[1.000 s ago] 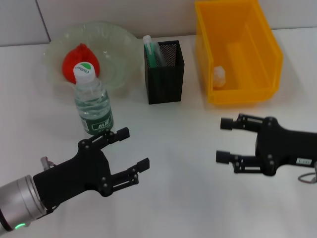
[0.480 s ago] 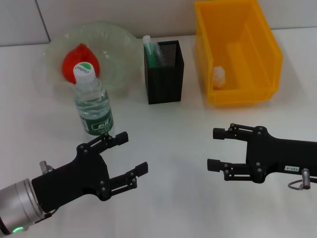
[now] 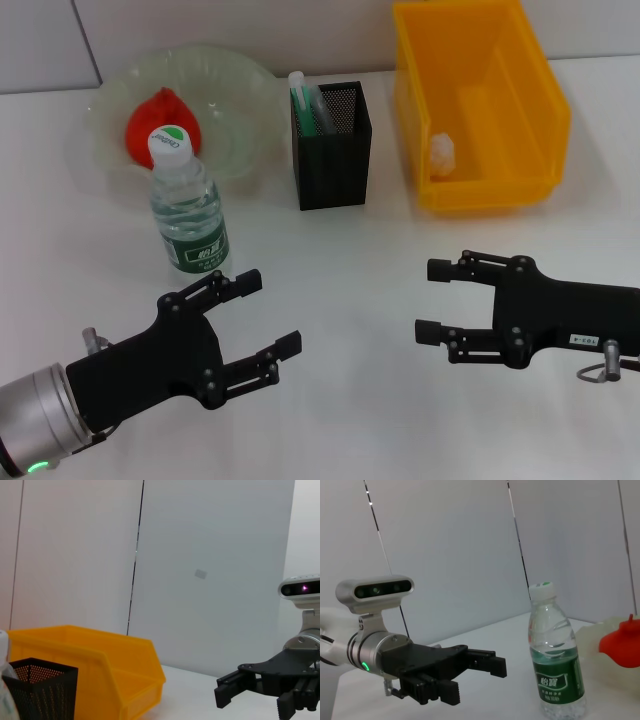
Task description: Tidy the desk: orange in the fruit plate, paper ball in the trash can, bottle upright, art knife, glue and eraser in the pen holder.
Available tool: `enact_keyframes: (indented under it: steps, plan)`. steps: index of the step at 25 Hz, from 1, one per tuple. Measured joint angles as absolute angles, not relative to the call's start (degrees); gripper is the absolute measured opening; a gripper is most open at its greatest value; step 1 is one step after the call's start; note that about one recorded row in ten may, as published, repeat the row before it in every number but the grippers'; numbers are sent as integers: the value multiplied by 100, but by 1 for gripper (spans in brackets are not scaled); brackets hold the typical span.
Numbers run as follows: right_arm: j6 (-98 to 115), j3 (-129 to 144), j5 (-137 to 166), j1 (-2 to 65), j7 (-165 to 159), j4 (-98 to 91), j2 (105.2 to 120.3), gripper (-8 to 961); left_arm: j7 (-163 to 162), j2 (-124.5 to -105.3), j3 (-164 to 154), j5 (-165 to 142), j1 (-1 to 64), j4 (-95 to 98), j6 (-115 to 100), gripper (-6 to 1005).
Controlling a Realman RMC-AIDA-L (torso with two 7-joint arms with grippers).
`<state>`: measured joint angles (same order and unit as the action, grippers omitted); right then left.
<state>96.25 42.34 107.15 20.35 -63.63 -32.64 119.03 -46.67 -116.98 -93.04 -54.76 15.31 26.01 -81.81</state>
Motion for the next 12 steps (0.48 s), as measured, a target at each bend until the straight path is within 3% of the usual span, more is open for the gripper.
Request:
enact_keyframes:
  steps: [12]
  plan:
    - [9605,4236,10691,2049,-6363,-3257,11918,795,-4667,-11713,-9278,-5565,1529,2601,-8201,815]
